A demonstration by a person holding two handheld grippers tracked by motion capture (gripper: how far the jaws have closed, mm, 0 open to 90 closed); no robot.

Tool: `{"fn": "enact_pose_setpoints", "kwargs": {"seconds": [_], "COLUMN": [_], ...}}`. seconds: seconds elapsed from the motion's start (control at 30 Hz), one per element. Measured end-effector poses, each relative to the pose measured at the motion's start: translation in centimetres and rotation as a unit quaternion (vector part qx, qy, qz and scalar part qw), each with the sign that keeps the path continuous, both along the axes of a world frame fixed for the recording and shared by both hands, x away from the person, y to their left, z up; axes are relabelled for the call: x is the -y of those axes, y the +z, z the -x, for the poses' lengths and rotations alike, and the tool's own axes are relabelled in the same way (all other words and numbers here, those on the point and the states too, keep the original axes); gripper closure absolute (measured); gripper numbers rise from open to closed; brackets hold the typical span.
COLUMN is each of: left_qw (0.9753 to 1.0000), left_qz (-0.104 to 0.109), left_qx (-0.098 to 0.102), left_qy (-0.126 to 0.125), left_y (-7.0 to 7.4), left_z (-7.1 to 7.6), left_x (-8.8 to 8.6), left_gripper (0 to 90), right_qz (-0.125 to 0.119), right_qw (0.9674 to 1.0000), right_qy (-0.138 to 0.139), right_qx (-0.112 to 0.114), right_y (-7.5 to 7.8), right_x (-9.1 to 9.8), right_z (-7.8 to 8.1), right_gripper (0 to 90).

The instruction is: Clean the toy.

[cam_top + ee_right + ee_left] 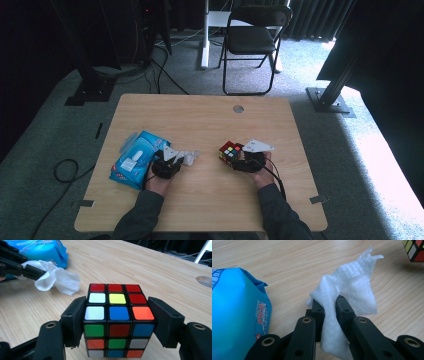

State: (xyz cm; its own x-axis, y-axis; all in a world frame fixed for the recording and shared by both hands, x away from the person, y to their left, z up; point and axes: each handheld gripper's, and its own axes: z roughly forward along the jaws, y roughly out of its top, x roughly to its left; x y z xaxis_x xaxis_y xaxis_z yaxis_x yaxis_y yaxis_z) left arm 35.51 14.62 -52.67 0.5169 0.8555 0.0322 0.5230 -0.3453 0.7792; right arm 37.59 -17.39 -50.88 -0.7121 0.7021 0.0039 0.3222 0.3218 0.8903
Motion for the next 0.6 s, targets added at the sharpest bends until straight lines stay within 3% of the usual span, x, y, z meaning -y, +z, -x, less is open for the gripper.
{"fn": "enact_pose_setpoints", "kwargs": {"seconds": [0.6], "left_qw": [1.0], "left_qz": [0.006], "left_qx": [-0.004], "left_qy": [-0.002], "left_y": [-0.2], "left_z": [0.0], "left_x": [0.1], "left_gripper": [78.3], "right_qz": [0.021], "right_qw": [0.9995], "right_qy": [-0.023], "right_qx": [-0.007], "right_y": [-1.2], "right_x": [-0.3], "right_z": [-0.8], "right_gripper": [34.2]}}
